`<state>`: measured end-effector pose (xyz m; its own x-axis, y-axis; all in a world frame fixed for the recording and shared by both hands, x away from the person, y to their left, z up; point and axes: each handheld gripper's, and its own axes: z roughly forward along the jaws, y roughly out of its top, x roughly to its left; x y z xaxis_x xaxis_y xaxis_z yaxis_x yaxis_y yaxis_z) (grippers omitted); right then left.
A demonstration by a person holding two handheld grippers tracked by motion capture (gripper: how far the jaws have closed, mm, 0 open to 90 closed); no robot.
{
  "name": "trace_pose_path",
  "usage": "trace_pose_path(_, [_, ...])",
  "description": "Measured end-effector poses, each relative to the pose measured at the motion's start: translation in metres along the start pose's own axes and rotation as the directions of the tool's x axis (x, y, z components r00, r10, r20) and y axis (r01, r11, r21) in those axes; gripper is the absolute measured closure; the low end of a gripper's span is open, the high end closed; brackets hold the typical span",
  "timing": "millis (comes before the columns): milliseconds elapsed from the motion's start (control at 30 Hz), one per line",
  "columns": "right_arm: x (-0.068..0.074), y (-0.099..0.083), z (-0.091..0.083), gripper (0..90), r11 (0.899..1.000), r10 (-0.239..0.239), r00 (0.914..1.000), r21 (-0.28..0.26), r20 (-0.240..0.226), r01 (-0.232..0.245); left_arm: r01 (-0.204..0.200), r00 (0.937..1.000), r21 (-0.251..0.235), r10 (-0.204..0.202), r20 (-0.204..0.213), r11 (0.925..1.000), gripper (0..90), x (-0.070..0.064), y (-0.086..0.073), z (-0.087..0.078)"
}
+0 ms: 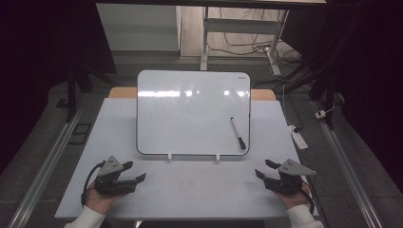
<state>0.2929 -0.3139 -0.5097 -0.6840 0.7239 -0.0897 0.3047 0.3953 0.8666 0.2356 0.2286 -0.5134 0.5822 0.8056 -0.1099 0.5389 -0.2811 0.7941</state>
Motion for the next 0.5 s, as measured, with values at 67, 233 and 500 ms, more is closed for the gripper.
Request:
trace_pose_path(67, [0.0030, -0.0008, 0.0041, 40.9, 0.999, -0.043, 0.9991, 0.022, 0.003, 0.043, -0.001, 1.0000, 0.000, 0.001, 0.002, 1.0000, 29.5, 0.0001, -0.0003, 0.0001])
trace_pose_path(233, [0.0040, 0.0040, 0.0058, 41.0, 0.999, -0.054, 0.9985, 0.009, 0.001, 0.054, -0.002, 1.0000, 0.004, 0.002, 0.005, 1.0000, 29.5, 0.0001, -0.0011, 0.0012])
trace_pose_path(500, [0.0001, 0.0042, 0.0031, 41.5, 0.999, -0.039, 0.9992, -0.004, -0.001, 0.039, -0.008, 1.0000, 0.009, 0.008, 0.003, 0.9999, 29.4, -0.0007, -0.0009, 0.0028])
